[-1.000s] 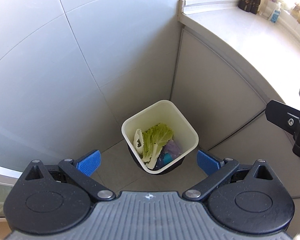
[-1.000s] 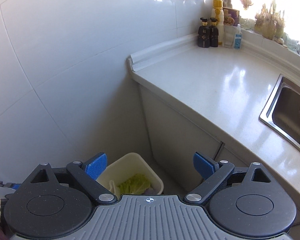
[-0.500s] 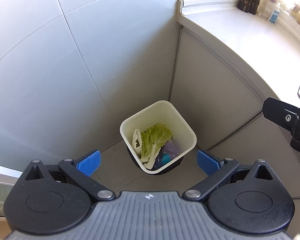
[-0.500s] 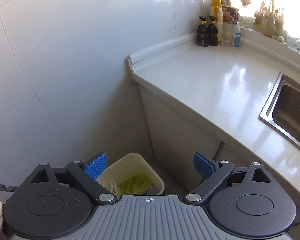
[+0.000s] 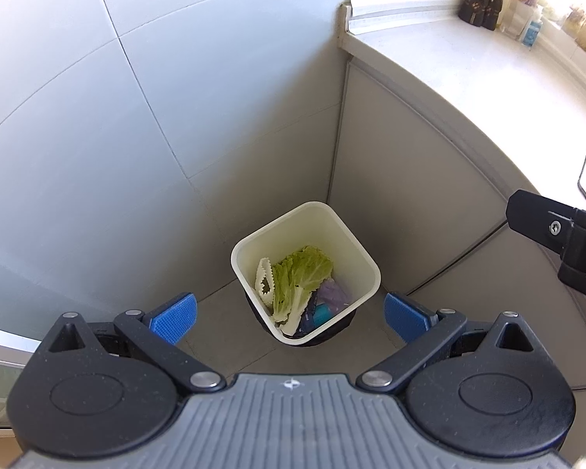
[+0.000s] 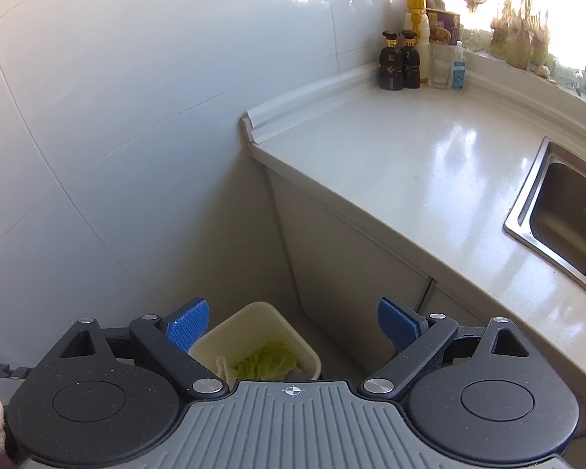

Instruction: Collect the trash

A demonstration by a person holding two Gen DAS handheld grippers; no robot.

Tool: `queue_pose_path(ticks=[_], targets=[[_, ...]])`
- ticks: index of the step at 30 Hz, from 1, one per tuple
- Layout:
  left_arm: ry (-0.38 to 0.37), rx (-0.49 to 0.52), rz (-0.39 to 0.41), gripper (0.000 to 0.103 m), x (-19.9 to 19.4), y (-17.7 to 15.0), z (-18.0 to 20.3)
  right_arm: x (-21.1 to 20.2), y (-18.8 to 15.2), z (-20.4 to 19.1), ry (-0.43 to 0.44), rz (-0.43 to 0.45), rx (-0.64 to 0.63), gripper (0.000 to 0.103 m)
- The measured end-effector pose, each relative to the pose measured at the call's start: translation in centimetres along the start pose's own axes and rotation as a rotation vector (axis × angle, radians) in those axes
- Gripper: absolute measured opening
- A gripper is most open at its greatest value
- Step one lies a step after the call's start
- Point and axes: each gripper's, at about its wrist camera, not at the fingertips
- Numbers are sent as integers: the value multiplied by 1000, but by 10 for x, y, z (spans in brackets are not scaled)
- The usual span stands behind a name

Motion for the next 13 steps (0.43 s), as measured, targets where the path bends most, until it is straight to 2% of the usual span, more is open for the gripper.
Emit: queue_pose_path(ticks=[13], targets=[[1,9,-23,102,7,7,5,7,3,7,17,-21,4,95]])
Point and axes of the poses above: each gripper's, at about its wrist camera, not at the fingertips, and x roughly the way its jaws point, z to its right, y to its top, and after that the axes turned 8 degrees about y, right-handed
